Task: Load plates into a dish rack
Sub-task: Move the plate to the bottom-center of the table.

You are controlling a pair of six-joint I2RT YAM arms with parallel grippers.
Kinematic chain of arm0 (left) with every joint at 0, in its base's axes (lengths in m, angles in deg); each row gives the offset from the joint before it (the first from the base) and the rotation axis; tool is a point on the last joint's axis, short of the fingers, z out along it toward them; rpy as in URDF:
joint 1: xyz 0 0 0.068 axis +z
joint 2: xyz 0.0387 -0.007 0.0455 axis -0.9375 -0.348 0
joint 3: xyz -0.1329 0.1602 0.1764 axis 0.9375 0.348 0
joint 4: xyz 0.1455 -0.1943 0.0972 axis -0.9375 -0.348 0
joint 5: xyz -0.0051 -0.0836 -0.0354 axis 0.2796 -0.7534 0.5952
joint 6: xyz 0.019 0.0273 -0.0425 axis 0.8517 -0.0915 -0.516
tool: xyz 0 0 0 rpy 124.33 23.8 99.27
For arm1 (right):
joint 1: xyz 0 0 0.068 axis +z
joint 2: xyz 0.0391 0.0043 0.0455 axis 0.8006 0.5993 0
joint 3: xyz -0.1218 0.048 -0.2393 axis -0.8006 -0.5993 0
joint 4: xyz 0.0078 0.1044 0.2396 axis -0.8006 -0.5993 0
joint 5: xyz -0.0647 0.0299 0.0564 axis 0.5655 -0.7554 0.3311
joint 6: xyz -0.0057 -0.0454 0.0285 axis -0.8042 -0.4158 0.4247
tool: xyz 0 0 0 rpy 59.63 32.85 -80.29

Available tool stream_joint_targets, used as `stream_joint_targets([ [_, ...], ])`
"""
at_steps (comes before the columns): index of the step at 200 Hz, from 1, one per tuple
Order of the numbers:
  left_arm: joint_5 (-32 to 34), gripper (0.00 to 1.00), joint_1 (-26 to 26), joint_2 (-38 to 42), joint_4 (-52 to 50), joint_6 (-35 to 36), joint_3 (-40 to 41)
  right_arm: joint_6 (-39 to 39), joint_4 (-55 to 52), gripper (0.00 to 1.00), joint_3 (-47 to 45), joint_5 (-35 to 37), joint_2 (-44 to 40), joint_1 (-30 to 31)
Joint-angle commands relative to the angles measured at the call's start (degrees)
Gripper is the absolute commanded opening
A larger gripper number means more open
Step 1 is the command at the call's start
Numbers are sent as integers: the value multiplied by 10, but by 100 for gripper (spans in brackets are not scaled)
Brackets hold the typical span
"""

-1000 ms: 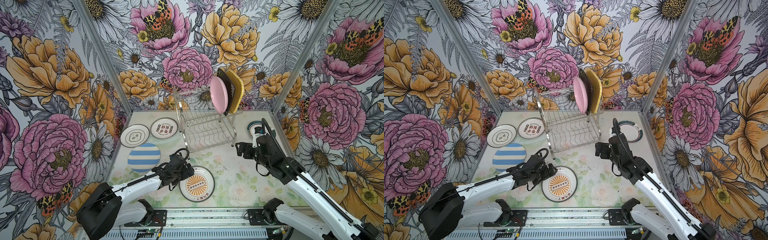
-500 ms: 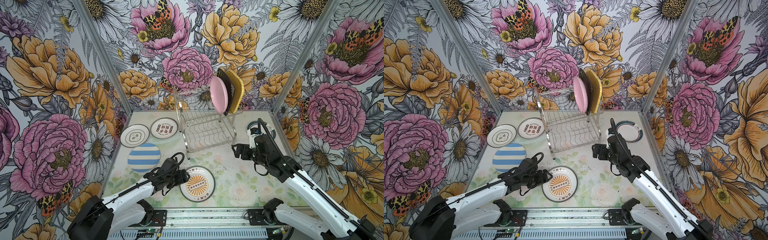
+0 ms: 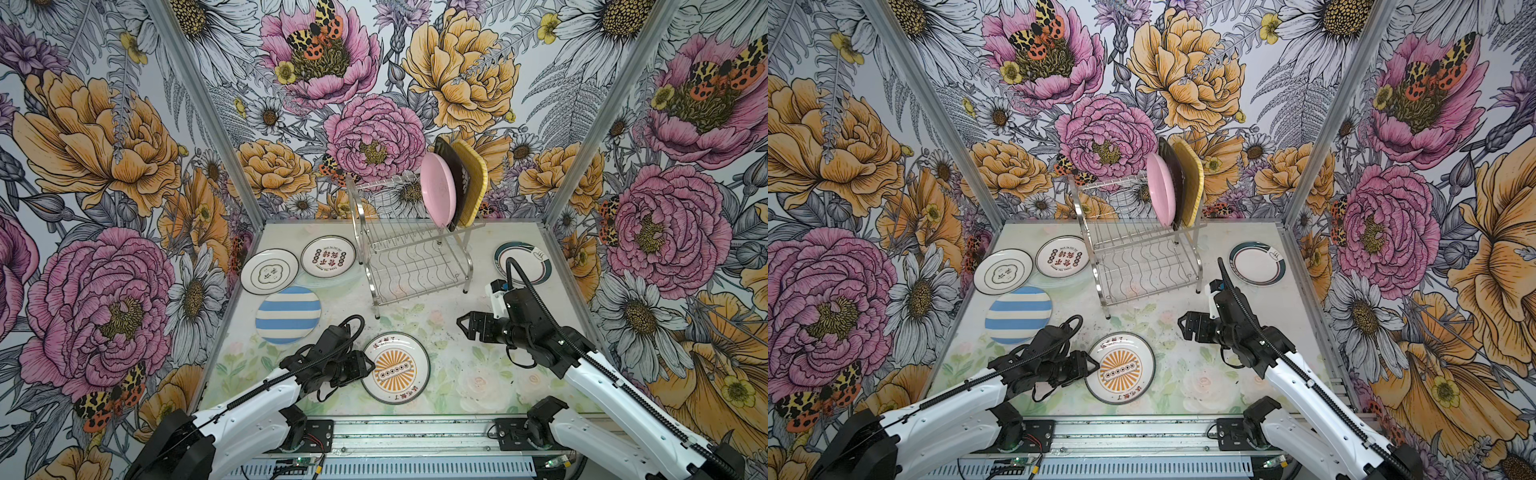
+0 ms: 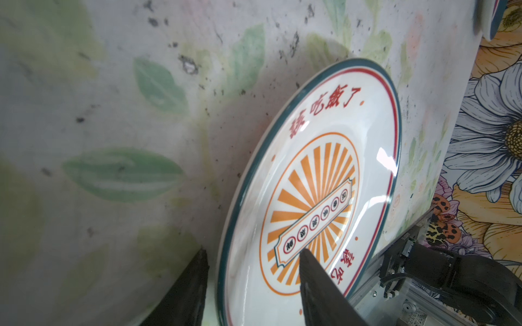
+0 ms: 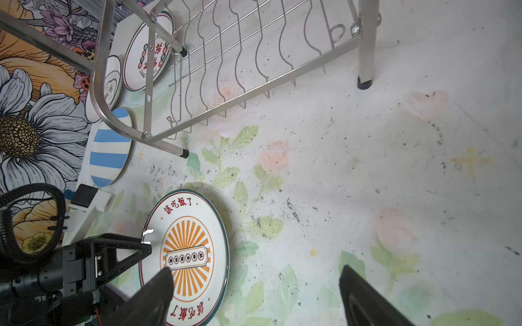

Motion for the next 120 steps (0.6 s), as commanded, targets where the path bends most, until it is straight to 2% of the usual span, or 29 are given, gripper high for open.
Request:
stream_joint_targets([
  [1, -15, 50, -2, 8, 26, -12, 20, 11, 17, 92, -5, -18, -11, -4],
  [59, -19, 40, -1, 36, 64, -25, 55, 9, 25, 92, -6, -27, 0, -4],
  [120, -24, 18, 2, 30, 91, -31, 68, 8, 38, 92, -7, -37, 10, -4],
])
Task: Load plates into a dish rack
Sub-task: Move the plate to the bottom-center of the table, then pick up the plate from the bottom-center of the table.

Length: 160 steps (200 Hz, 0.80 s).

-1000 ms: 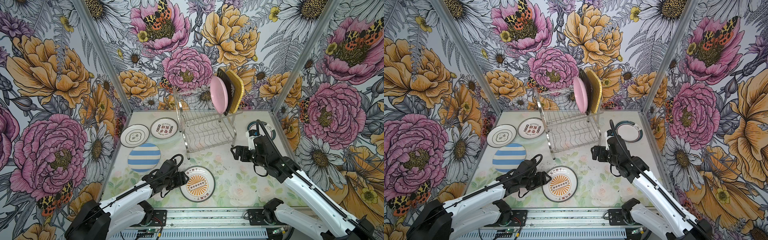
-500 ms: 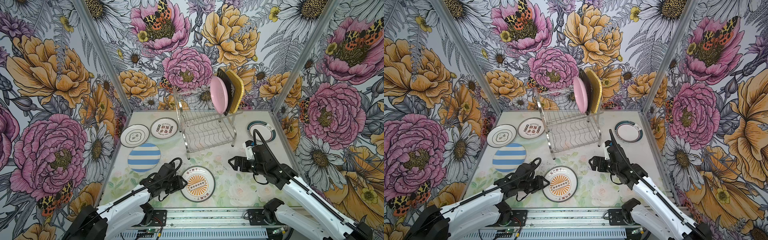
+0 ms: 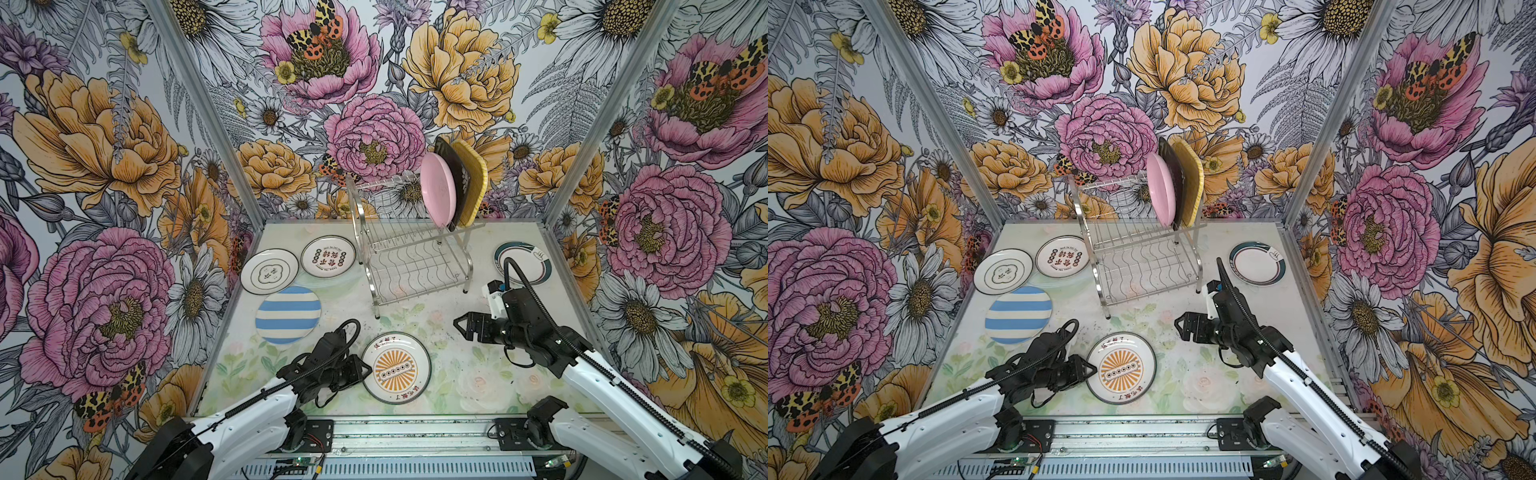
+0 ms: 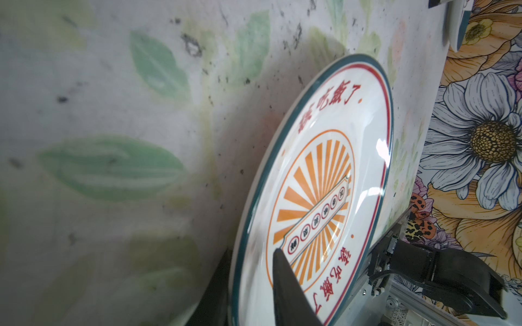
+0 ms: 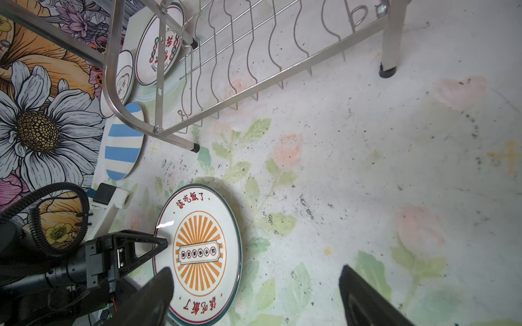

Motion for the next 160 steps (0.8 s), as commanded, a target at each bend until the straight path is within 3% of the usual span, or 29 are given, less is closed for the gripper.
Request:
stream_joint_targets([
  [1, -10, 17, 2, -2, 20, -3, 9, 3, 18, 92, -2, -8, 0, -4],
  [47, -24, 0, 7, 1, 36, -6, 14, 1, 23, 92, -6, -12, 5, -5],
  [160, -99, 0, 41, 82, 82, -13, -19, 2, 63, 92, -32, -67, 26, -5],
])
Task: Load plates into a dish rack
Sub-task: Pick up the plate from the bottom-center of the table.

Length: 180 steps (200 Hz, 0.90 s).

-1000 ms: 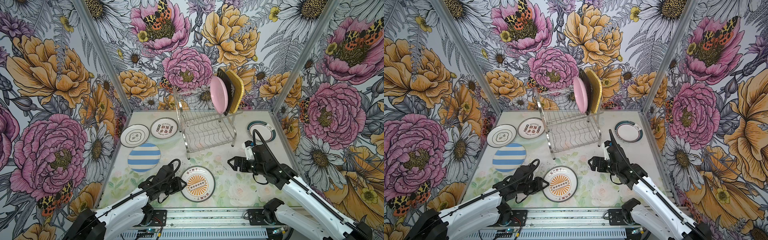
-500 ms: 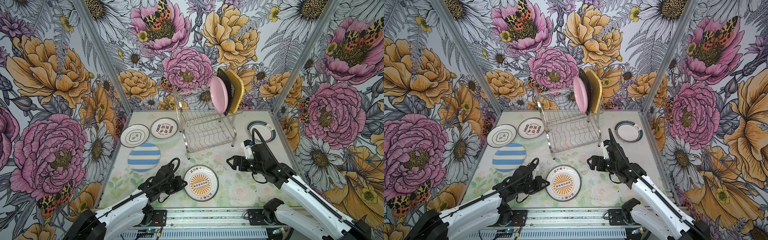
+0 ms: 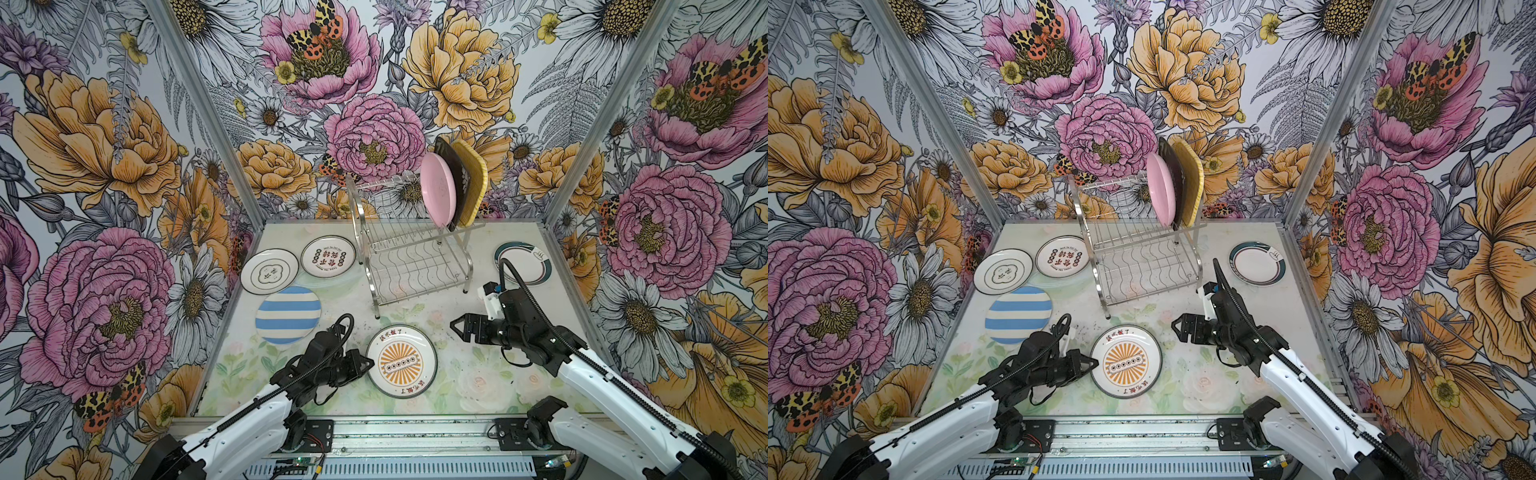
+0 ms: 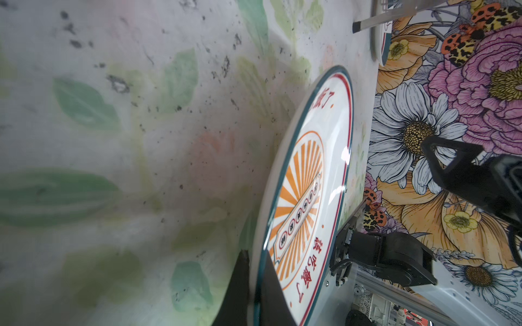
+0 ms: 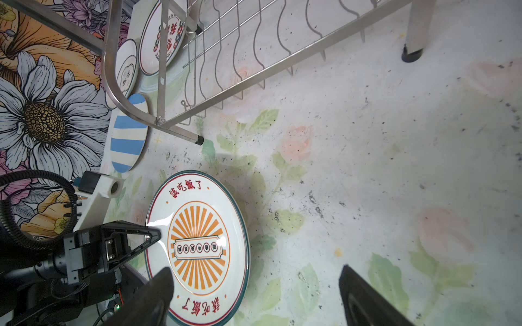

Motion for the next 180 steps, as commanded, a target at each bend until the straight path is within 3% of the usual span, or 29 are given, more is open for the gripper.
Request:
stream_joint_targets([
  [1, -45, 0, 11, 20, 28, 4, -31, 2, 35, 92, -11, -34, 10, -3],
  [58, -78, 0, 21, 18, 35, 20, -91, 13, 122, 88, -21, -158, 59, -1],
  [97, -98, 0, 21, -13, 48, 34, -126, 26, 172, 82, -23, -205, 82, 6],
  [139, -107, 0, 22, -45, 56, 48, -146, 42, 215, 68, -27, -235, 89, 13],
  [180, -109, 0, 22, -63, 76, 48, -151, 42, 221, 49, -27, -259, 94, 17],
])
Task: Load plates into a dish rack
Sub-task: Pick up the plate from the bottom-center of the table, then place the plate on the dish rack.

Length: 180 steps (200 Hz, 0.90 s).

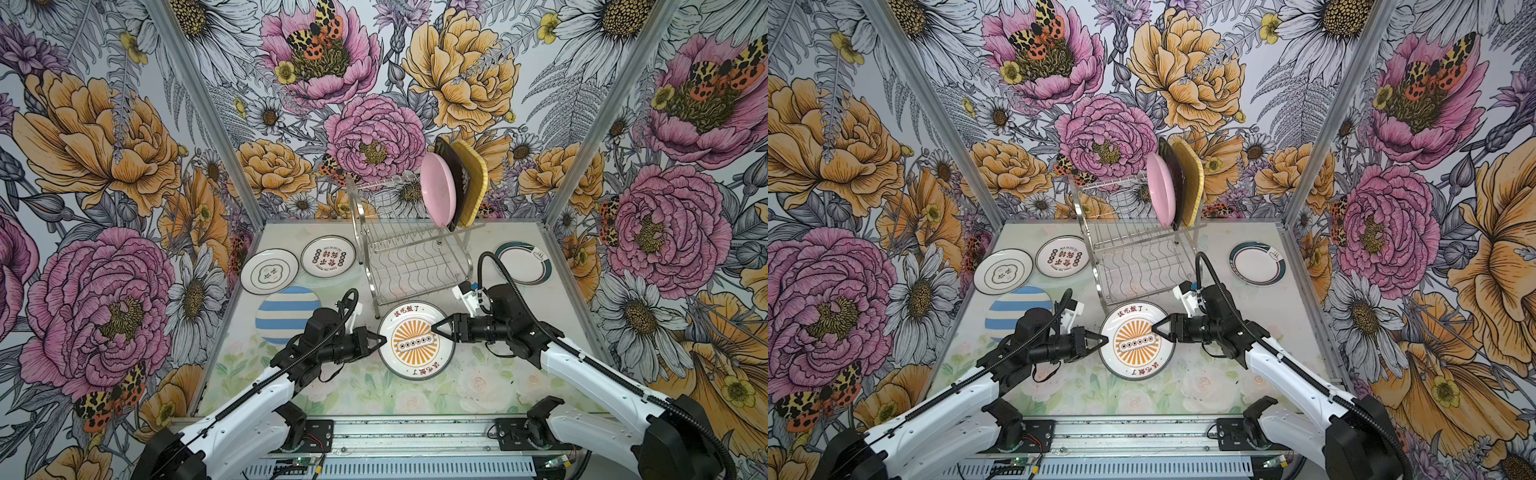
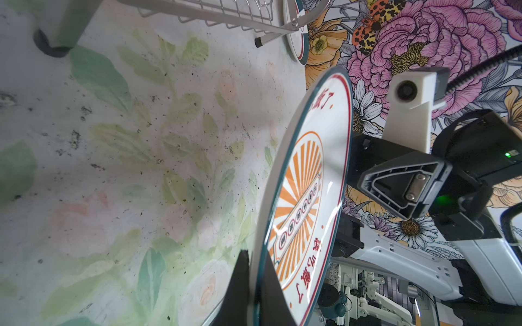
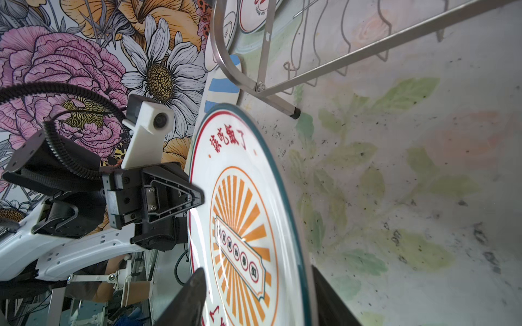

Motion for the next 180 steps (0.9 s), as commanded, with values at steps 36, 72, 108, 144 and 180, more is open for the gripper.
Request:
stream_joint_targets([
  [36, -32, 0, 3, -7, 59, 14, -31, -1, 39, 43, 0, -49, 18, 14],
  [72, -33, 0, 3, -7, 55, 14, -32, -1, 49, 31, 4, -54, 25, 24],
  [108, -31, 0, 3, -7, 51, 17, -31, 0, 52, 11, 3, -58, 23, 25],
  [144, -25, 15, 8, -3, 37, 20, -31, 5, 50, 0, 6, -43, 19, 24],
  [180, -18, 74, 36, 26, -6, 32, -33, 7, 27, 0, 18, 20, -8, 23],
])
